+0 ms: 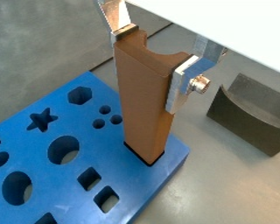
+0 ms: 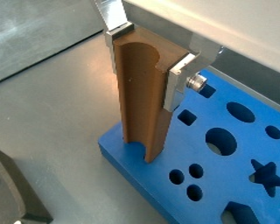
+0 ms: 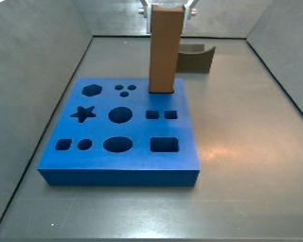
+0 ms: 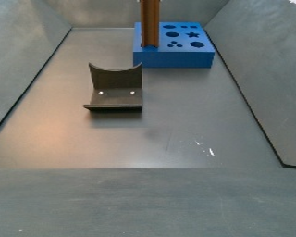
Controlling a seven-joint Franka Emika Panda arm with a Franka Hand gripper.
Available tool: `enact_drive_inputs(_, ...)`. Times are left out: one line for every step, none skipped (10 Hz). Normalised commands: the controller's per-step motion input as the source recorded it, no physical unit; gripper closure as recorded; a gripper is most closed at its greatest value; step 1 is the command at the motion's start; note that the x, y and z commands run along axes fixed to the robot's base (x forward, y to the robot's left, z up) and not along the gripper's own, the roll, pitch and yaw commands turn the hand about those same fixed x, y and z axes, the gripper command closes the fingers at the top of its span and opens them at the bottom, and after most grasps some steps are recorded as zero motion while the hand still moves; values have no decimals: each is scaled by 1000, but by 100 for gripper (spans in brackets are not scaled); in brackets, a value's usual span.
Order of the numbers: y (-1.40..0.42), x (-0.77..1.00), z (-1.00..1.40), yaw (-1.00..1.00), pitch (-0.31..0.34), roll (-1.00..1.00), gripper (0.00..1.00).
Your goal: Insert the arch object.
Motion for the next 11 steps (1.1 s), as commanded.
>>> enact_drive_inputs(-40, 77, -340, 0, 0, -77, 100)
enact_drive_inputs(-46, 51, -343, 14, 0, -81, 100)
enact_drive_inputs(0, 54, -320, 3, 0, -56, 100)
enact_drive_inputs(0, 43, -266, 0, 0, -3, 100)
enact_drive_inputs(0, 0, -240, 0, 0, 0, 100)
enact_drive_inputs(0, 0, -269, 0, 0, 36, 100)
enact_drive_inputs(0, 0, -363, 0, -3, 40, 100)
enact_drive_inputs(0, 0, -360, 0, -26, 63, 100)
enact_drive_inputs(0, 0, -291, 0, -21, 60, 100)
enact_drive_inputs(0, -34, -54, 0, -76, -26, 100)
enact_drive_inputs(0, 0, 0, 0, 0, 0, 100)
